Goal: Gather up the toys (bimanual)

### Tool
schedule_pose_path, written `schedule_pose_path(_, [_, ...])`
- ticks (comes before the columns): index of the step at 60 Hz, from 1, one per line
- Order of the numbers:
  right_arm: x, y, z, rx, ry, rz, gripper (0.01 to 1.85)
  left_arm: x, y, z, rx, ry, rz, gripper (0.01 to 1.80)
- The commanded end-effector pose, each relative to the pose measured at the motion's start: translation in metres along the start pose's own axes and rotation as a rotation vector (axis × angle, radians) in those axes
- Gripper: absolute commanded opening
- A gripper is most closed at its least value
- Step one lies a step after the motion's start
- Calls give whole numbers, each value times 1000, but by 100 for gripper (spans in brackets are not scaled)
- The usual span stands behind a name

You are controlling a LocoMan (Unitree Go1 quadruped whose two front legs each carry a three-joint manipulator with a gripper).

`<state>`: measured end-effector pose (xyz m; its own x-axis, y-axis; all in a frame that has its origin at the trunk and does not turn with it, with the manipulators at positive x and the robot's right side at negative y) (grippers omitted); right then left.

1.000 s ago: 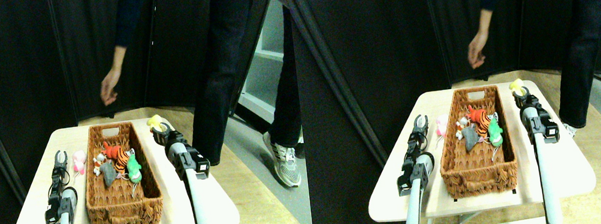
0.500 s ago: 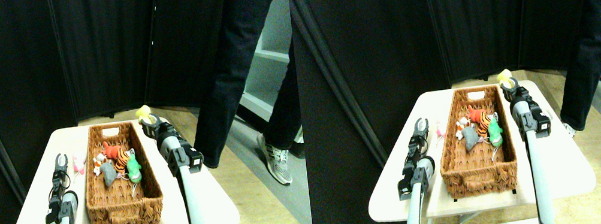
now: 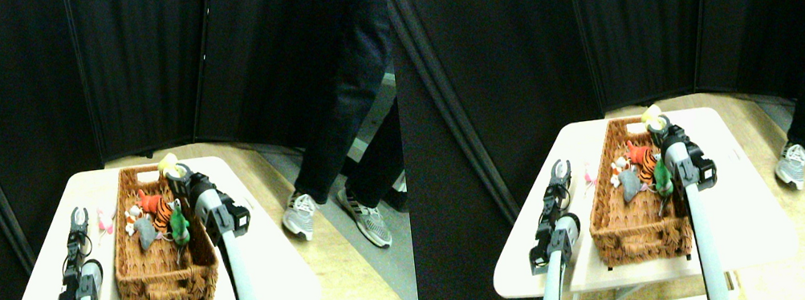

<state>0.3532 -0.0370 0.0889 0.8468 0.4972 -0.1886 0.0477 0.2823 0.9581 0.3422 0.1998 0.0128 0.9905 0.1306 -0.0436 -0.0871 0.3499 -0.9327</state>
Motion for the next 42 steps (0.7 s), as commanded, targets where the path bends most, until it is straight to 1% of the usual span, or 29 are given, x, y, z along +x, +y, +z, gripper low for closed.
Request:
schedule_pose_path(1, [4, -6, 1, -50, 33, -51, 13, 0, -7, 3, 16, -15, -59, 7])
schedule_pose_path(3, [4, -8, 3, -53, 40, -67, 32, 0, -8, 3, 13, -16, -61, 7])
schedule_pose_path(4, [4, -8, 3, -53, 40, -67, 32, 0, -8, 3, 13, -16, -61, 7])
schedule_pose_path(5, [4, -10, 7, -53, 52, -78, 67, 0, -8, 3, 24, -22, -65, 7])
schedule_pose_path(6, [4, -10, 7, -53, 52, -78, 67, 0, -8, 3, 24, -22, -65, 7])
schedule_pose_path(7, [3, -11, 9, -57, 53, -81, 84, 0, -7, 4, 27, -21, -66, 7])
schedule_pose_path(8, [3, -11, 9, -57, 53, -81, 84, 0, -7, 4, 27, -21, -66, 7])
schedule_pose_path(10, [2, -11, 11, -60, 47, -81, 104, 0, -7, 4, 30, -21, -66, 6])
schedule_pose_path(12, [1, -11, 12, -55, 44, -80, 115, 0, -7, 4, 22, -20, -63, 7])
schedule_pose_path(20, [-3, -10, 16, -29, 29, -91, 126, 0, -9, 3, 12, -18, -58, 7])
schedule_pose_path(21, [-3, -10, 17, -26, 26, -93, 129, 1, -9, 3, 13, -18, -58, 7])
schedule_pose_path(23, [-4, -10, 18, -11, 11, -96, 142, 1, -9, 3, 14, -18, -58, 8])
schedule_pose_path(25, [-5, -9, 19, -3, 4, -93, 145, 2, -9, 3, 17, -17, -58, 8])
schedule_pose_path(29, [-5, -9, 21, 8, -14, -82, 145, 3, -10, 2, 20, -12, -63, 7])
schedule_pose_path(31, [-6, -10, 23, 3, -40, -59, 136, 3, -9, 2, 20, -11, -62, 7])
schedule_pose_path(32, [-6, -10, 23, 3, -40, -59, 136, 3, -9, 2, 20, -11, -62, 7])
schedule_pose_path(33, [-6, -9, 25, -4, -66, -46, 128, 4, -10, 1, 29, -14, -60, 7])
schedule_pose_path(34, [-6, -9, 25, -4, -66, -46, 128, 4, -10, 1, 29, -14, -60, 7])
schedule_pose_path(36, [-6, -10, 29, 2, -85, -19, 113, 4, -10, 0, 25, -12, -59, 7])
schedule_pose_path(38, [-6, -9, 32, 29, -165, 8, 71, 6, -11, 0, 24, -7, -58, 8])
schedule_pose_path(41, [-7, -10, 39, 36, -229, 23, 43, 7, -13, -1, 38, 2, -56, 8])
schedule_pose_path(42, [-7, -10, 39, 36, -229, 23, 43, 7, -13, -1, 38, 2, -56, 8])
